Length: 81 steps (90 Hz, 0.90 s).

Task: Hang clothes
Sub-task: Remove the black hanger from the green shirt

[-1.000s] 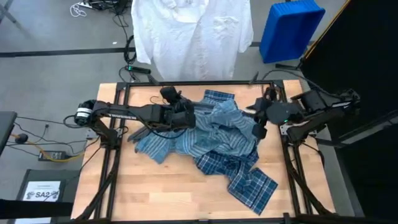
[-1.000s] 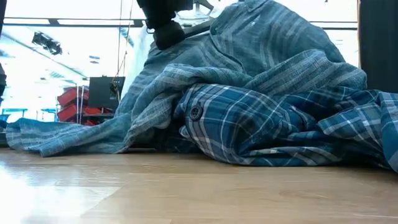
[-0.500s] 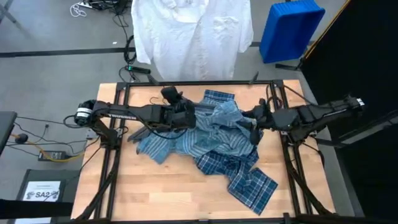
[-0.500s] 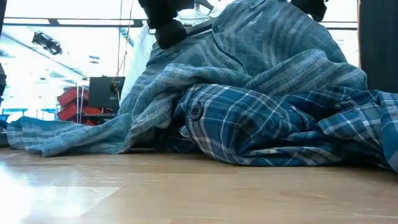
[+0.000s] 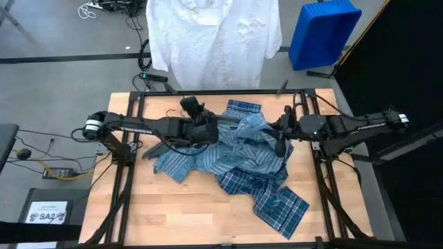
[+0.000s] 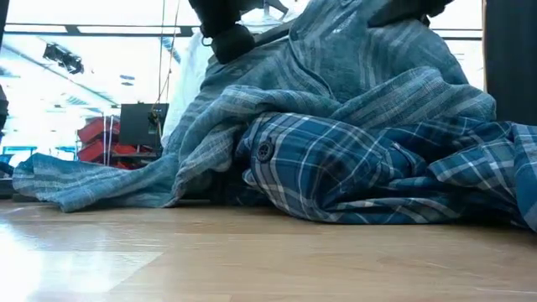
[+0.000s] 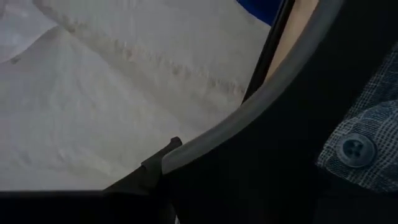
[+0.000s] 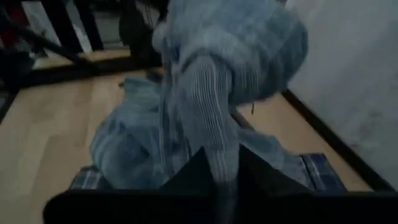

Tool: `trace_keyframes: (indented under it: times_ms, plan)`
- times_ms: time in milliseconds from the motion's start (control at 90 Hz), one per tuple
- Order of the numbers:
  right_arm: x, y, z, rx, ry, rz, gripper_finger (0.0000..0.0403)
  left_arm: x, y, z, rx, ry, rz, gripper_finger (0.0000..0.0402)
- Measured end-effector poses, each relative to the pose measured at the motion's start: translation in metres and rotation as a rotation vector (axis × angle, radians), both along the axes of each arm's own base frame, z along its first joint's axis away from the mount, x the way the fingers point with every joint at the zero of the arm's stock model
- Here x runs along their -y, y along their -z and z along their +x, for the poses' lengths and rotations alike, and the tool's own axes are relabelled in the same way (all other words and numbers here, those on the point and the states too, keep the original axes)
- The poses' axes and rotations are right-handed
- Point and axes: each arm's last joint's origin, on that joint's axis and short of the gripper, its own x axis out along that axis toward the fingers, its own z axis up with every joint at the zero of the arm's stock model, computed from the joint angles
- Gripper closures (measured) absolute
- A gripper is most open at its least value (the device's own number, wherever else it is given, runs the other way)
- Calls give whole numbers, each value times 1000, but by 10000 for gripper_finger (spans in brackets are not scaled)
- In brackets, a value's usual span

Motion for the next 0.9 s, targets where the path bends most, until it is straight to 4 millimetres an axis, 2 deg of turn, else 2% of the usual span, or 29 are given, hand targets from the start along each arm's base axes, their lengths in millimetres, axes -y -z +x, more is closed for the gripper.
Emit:
trace_keyframes:
  times_ms: [267,367,456,556,722,900]
  plan:
    - [-15,33,-5,-271,29,134,403,-1,-10,-11,20,-34,24,235]
    - [-23,48,1,-365,30,123,403,-1,-12,-13,32,-34,25,235]
    - [-27,49,3,-392,8,86,403,0,-12,-13,9,-10,20,235]
    - [-27,32,3,-353,-6,87,403,1,-4,-9,-51,2,22,235]
    - [-25,-14,-10,-253,-12,78,402,1,7,-5,-117,3,21,235]
    - [-31,-67,-8,53,-146,-50,393,1,5,-1,-71,4,21,235]
